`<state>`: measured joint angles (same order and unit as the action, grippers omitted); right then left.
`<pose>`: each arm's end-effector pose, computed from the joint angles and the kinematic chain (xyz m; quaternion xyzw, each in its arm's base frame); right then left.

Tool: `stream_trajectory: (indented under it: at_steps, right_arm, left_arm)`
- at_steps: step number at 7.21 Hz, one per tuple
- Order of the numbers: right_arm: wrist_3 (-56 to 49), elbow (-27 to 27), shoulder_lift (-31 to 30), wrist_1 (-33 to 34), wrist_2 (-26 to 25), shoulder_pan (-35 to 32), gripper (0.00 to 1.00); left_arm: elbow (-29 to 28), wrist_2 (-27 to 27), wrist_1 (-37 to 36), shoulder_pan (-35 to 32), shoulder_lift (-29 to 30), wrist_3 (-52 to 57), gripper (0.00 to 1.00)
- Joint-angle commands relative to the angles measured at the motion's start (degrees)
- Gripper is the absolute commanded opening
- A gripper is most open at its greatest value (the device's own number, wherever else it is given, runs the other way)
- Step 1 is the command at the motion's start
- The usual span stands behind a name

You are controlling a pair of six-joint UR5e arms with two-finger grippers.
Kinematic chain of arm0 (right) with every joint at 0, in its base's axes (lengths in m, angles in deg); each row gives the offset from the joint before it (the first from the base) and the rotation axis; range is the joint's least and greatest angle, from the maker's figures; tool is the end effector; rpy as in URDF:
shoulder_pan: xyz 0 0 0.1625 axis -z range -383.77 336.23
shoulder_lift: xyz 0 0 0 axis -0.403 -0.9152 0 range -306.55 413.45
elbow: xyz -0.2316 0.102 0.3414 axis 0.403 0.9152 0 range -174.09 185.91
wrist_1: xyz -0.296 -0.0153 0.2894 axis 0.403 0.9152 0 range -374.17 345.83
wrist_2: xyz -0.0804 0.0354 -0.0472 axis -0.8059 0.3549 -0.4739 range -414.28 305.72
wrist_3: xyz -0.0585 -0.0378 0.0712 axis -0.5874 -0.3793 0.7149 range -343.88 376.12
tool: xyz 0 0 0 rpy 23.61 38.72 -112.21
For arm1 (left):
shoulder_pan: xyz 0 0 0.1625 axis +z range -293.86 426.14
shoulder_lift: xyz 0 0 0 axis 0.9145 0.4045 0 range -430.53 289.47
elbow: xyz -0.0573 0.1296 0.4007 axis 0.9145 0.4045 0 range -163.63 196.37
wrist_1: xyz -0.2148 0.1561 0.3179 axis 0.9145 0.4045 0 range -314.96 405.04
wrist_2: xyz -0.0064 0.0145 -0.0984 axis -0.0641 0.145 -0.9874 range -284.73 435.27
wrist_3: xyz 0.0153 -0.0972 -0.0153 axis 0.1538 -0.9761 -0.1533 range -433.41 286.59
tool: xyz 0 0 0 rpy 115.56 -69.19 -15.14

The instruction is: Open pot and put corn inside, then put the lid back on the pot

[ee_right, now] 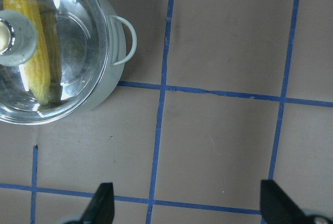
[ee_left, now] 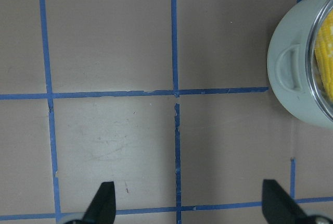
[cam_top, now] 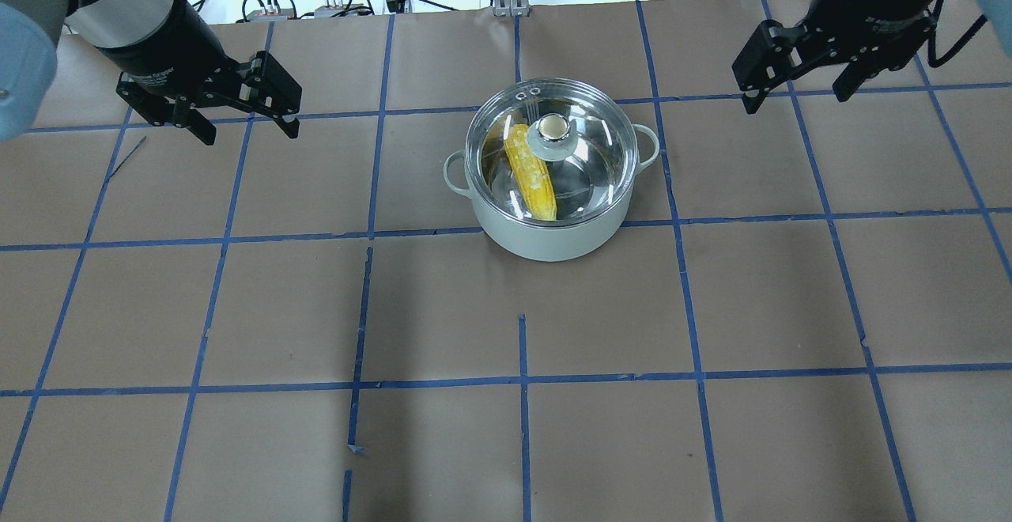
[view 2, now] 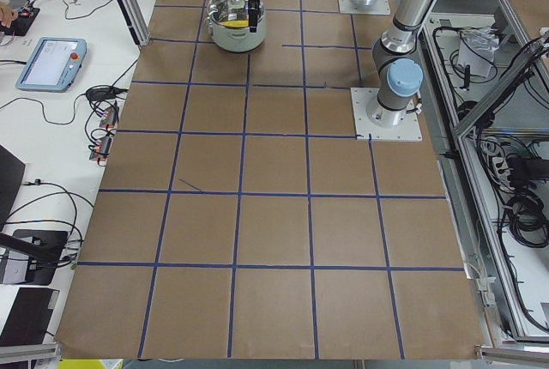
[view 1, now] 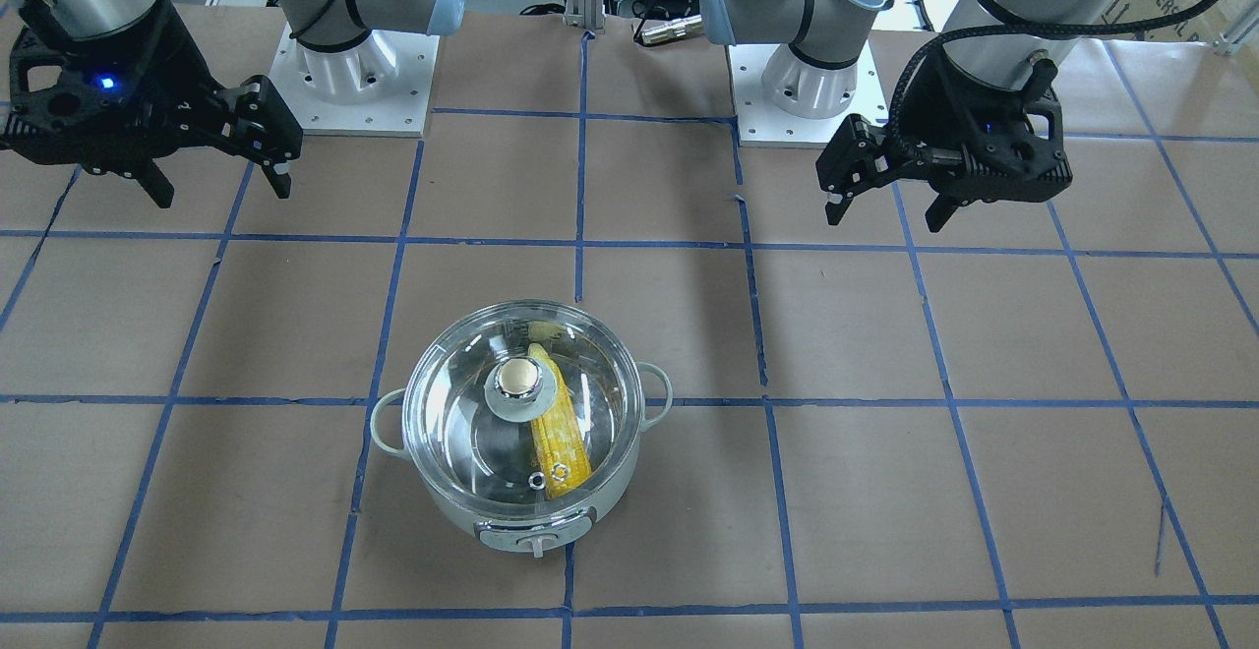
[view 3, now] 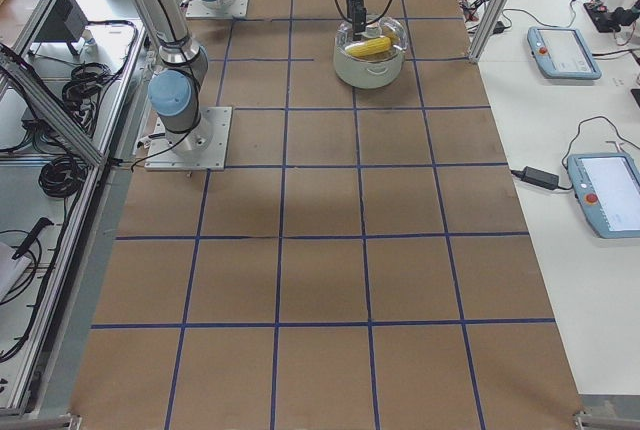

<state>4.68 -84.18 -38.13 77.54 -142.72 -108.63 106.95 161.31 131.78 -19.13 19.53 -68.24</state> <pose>0.0920 -0.4957 0.5038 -0.0554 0.9980 -0.0296 0.0094 -0.0987 -0.5066 0.4884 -0.0046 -0.9991 0.0257 0.0325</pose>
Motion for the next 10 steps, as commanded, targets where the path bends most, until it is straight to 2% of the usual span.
stream_trajectory:
  at_steps: [1,10]
  right_arm:
    - [0.1,-2.9,-2.1,1.6,-0.1,0.0,0.98]
    - [-0.2,-2.7,-1.7,2.2,0.0,-1.5,0.98]
  left_arm:
    - [0.0,-0.1,-0.1,0.0,0.0,0.0,1.0]
    - [0.1,-0.1,-0.1,0.3,0.1,0.1,1.0]
